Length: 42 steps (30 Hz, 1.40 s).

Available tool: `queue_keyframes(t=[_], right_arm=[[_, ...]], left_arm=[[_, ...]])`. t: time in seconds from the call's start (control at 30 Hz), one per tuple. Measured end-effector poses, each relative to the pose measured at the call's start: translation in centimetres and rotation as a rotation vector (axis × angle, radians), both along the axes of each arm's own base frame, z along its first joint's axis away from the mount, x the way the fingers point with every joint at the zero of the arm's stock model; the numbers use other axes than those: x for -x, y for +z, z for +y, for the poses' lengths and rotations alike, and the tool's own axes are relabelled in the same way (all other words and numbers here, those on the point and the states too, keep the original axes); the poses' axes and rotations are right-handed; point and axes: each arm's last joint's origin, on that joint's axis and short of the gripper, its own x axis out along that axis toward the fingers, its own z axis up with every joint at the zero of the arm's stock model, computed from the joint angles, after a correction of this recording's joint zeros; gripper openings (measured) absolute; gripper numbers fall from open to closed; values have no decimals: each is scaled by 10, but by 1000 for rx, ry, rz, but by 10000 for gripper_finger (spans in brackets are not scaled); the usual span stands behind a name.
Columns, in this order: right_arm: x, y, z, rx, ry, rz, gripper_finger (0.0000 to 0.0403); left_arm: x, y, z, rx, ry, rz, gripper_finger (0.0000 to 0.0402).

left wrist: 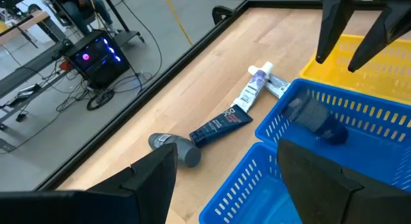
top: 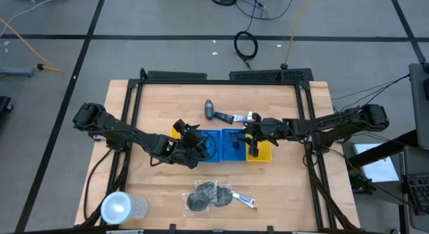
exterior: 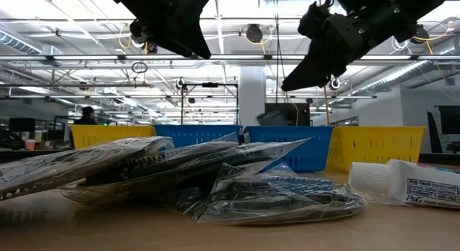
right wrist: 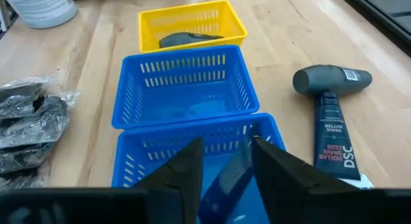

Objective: Pick & Place Travel size toiletries
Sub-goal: Put the white toothpaste into the left blue basket

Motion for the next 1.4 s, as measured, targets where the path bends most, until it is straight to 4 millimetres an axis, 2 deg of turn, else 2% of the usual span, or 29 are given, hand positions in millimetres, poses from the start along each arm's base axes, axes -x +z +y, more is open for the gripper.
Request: queue_keyframes(t=[0.17,0.33,0.7,0.97,1.17,1.4], right_arm=[[0,0,-3,33,-12,2,149],[2,-2,-14,104,-86,43,146],[17,-15,-55,93,-231,217,137],[27,-20,-77,25,-251,267,128],[31,-21,-86,-18,-230,260,125],[40,-37,-89,-27,-259,267,125]], left_arm=[[0,0,0,0,0,0,266],[0,0,0,0,0,1,266],[0,0,0,4,0,-2,266],[0,0,0,5,0,-2,266],[-1,0,0,7,0,-10,267],[-1,1,-1,16,-16,-11,266]])
